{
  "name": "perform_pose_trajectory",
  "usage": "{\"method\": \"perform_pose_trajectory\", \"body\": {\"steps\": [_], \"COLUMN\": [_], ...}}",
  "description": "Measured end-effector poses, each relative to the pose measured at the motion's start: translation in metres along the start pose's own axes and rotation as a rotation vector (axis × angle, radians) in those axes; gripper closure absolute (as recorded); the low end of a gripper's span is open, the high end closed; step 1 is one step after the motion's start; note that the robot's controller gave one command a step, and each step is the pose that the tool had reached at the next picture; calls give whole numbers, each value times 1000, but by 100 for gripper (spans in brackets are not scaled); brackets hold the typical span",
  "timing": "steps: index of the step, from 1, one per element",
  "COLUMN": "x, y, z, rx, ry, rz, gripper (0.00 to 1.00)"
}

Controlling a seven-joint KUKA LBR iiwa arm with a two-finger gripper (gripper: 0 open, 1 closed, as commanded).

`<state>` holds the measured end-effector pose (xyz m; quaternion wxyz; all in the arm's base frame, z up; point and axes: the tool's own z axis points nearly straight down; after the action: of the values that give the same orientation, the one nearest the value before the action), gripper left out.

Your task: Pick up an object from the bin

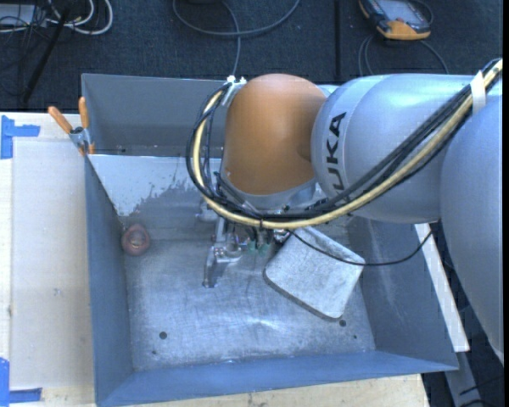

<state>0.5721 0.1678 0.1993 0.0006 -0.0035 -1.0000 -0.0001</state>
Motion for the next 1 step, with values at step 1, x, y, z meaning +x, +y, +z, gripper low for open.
{"method": "perform_pose_trajectory", "body": {"steps": [1], "x": [-41], "y": [-76], "z": [107], "rx": [1], "ry": [-2], "rz": [-79], "gripper": [0]}}
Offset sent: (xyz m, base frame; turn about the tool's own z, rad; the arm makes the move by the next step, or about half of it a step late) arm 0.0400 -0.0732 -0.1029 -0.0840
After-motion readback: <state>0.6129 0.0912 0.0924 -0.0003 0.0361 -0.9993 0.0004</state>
